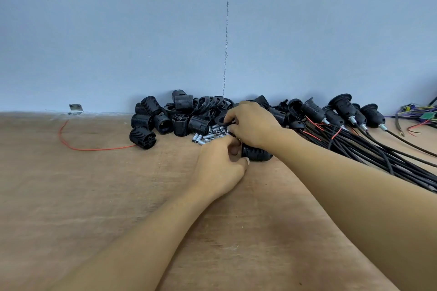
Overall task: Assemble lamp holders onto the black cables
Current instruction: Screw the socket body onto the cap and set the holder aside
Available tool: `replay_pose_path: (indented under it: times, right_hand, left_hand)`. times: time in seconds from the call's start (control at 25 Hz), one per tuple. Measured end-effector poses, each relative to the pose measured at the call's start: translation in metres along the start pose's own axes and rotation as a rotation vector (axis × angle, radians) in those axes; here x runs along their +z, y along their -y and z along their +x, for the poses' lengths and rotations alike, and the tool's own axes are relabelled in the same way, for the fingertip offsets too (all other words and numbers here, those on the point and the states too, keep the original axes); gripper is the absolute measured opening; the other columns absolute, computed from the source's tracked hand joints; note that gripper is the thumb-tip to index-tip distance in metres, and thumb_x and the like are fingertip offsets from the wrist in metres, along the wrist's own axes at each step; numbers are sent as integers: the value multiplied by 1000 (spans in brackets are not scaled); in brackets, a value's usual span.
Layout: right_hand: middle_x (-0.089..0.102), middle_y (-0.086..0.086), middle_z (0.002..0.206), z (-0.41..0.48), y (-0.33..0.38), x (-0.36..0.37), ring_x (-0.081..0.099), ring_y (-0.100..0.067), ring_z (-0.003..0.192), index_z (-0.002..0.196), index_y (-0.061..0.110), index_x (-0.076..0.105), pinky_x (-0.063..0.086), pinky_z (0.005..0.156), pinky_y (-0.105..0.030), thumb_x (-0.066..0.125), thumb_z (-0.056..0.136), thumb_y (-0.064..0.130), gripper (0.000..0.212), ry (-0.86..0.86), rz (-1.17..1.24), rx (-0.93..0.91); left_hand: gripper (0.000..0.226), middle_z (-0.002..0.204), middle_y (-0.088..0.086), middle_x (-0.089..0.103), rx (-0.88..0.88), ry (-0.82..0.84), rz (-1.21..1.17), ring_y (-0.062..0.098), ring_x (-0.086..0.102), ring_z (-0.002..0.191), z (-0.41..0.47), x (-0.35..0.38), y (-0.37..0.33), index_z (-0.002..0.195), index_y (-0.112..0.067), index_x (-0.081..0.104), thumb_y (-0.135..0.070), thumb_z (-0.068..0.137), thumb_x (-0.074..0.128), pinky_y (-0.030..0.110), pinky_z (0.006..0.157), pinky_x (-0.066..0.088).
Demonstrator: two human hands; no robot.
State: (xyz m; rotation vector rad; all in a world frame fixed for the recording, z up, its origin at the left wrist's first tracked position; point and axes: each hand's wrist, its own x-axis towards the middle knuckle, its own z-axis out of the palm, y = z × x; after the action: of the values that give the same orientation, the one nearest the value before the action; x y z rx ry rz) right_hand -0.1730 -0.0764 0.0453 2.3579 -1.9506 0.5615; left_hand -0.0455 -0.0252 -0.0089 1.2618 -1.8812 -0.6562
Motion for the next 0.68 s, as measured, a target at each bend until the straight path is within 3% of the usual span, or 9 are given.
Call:
replay_pose_path:
  times: [0.16, 0.28, 0.4, 0.48, 0.56, 0.64, 0.68]
  right_hand:
    - [58, 0, 112, -15, -3, -5, 59, -23, 103, 114, 30, 71, 45, 80, -33, 57, 95, 21, 25, -166, 79, -32]
    - [56, 3, 105, -30, -8, -17, 59, -22, 94, 112, 31, 72, 46, 77, -35, 57, 95, 19, 25, -178, 81, -122]
    - [57, 4, 100, -48, -20, -28, 58, -19, 89, 103, 27, 73, 47, 79, -37, 57, 92, 11, 26, -125, 105, -208]
    - [59, 5, 99, -58, -28, -30, 59, -16, 88, 101, 26, 73, 49, 82, -36, 58, 91, 8, 26, -118, 135, -222]
    - [63, 7, 103, -69, -36, -27, 60, -7, 88, 116, 29, 70, 49, 84, -23, 66, 91, 17, 28, -121, 227, -178]
    - [64, 10, 112, -81, -45, -21, 62, -3, 92, 139, 31, 54, 43, 81, -12, 70, 89, 34, 52, -78, 332, -76]
    - [63, 12, 115, -87, -48, -17, 62, -4, 96, 143, 31, 49, 44, 83, -15, 70, 88, 41, 60, -42, 317, -45]
  left_hand:
    - [38, 107, -9, 58, 34, -94, -20, 11, 57, 90, -5, -1, -4, 119, -25, 51, -10, 86, 63, 13, 69, 38]
    - [44, 125, 0, 50, 207, -300, 182, 18, 50, 109, -11, -2, -6, 127, -17, 54, -3, 86, 62, 15, 85, 35]
    - [43, 140, 5, 53, 279, -368, 329, 25, 50, 119, -8, -9, -5, 131, -15, 65, -6, 90, 68, 35, 99, 44]
    - [27, 130, 2, 65, 329, -347, 346, 25, 54, 116, -7, -12, -4, 118, -16, 76, -11, 92, 70, 40, 97, 48]
    - [8, 102, -3, 73, 373, -298, 270, 18, 60, 101, -8, -11, -4, 96, -14, 80, -17, 92, 73, 30, 87, 47]
    - [30, 66, -10, 58, 342, -283, 196, 1, 51, 69, -10, -9, -6, 64, -17, 62, -22, 89, 78, 19, 64, 35]
    - [40, 58, -11, 47, 322, -276, 178, -1, 44, 60, -10, -9, -6, 59, -19, 52, -25, 87, 80, 18, 59, 31]
